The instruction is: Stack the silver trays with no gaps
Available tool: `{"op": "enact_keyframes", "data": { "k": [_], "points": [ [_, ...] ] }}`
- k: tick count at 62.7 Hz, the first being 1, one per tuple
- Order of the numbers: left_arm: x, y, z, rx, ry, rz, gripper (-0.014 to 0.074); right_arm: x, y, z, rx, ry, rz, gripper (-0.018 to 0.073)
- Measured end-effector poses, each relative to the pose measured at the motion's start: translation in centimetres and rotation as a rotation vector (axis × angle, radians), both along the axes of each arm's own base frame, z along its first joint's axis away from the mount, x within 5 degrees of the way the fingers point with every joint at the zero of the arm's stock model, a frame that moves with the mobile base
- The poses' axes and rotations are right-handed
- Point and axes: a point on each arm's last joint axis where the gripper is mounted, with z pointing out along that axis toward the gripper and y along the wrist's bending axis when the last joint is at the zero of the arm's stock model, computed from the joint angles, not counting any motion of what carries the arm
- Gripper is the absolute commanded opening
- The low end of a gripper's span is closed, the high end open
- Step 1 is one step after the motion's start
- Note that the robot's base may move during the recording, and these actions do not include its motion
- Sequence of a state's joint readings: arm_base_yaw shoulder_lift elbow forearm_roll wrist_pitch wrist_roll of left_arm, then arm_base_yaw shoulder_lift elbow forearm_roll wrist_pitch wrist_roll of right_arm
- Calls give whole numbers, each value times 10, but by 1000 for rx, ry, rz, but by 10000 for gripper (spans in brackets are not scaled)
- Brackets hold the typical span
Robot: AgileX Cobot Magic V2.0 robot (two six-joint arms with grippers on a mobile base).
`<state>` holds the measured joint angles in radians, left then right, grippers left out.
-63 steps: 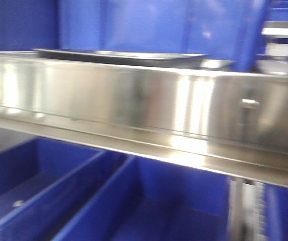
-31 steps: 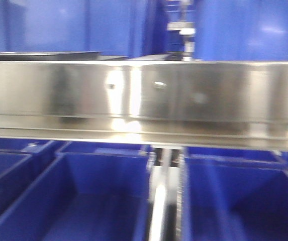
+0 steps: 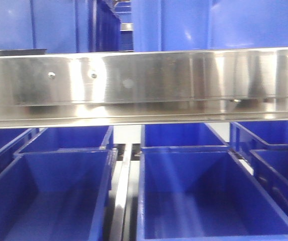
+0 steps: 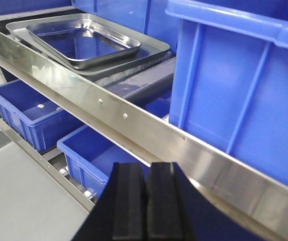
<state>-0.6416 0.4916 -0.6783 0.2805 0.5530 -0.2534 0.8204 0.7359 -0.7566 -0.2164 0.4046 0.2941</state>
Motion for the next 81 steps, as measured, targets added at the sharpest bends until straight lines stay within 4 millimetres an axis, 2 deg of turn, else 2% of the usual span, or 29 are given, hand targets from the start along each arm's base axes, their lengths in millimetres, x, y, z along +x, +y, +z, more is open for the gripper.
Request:
{"op": "enact_keyframes", "data": {
  "k": [31,42,53,62,68,73,81],
  "points": [
    [0,-1,-1,-21,18,-4,-48,0,0,0,0,0,0,50],
    [-5,15,-9,-5,-4,120,-48,0,0,0,0,0,0,50],
    [-24,34,-50,31,-141,307,-48,0,0,0,0,0,0,50],
    [-34,40,-104,-16,-229,403,-48,0,0,0,0,0,0,50],
    [-28,42,-141,-23,-244,442,-48,0,0,0,-2,2,-1,50],
    [-25,43,-154,-31,-278,463,-48,0,0,0,-2,2,-1,50],
    [-25,44,-154,-38,-311,470,-48,0,0,-1,-4,4,-1,50]
  ]
}}
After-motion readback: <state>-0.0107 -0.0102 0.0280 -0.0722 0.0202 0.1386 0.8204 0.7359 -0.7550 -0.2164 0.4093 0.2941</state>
